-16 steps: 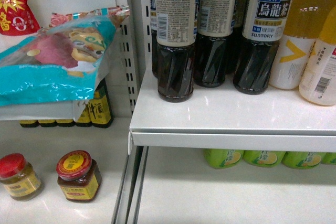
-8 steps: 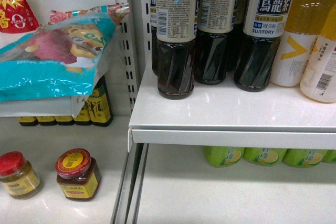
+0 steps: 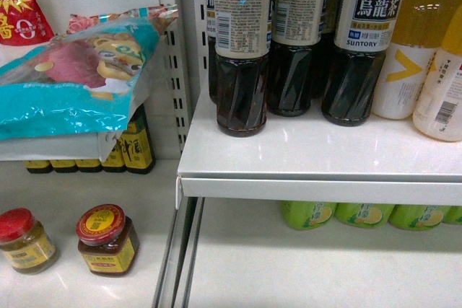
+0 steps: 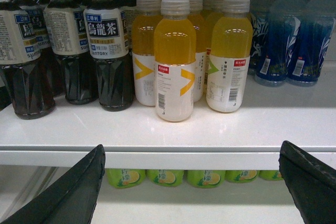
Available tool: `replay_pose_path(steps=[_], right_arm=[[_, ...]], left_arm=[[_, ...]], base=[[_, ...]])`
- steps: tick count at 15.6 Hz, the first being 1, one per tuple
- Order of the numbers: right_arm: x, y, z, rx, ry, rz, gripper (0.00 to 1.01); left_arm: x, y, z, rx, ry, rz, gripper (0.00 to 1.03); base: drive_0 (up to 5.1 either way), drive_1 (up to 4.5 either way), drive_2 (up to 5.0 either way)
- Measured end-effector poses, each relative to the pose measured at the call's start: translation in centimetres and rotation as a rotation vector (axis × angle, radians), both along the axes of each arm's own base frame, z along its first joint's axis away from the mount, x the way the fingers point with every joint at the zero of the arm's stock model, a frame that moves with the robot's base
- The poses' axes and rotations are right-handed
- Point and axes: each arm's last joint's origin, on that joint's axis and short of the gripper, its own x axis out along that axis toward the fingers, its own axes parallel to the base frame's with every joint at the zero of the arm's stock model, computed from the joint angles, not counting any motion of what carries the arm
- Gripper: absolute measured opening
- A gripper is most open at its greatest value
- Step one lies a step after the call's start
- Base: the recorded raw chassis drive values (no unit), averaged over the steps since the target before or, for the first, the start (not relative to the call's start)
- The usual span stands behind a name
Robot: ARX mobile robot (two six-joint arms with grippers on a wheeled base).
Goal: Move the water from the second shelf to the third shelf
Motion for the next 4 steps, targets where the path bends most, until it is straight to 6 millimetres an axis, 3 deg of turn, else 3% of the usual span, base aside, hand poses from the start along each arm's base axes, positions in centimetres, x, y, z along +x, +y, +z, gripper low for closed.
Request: replay_pose_path(steps=[4], right_arm=[[0.00,0.00,0.00,0.000,0.000,0.000,0.98]], left_arm=[[0.00,0.00,0.00,0.000,0.000,0.000,0.98]], base=[[0.0,0.00,0.0]])
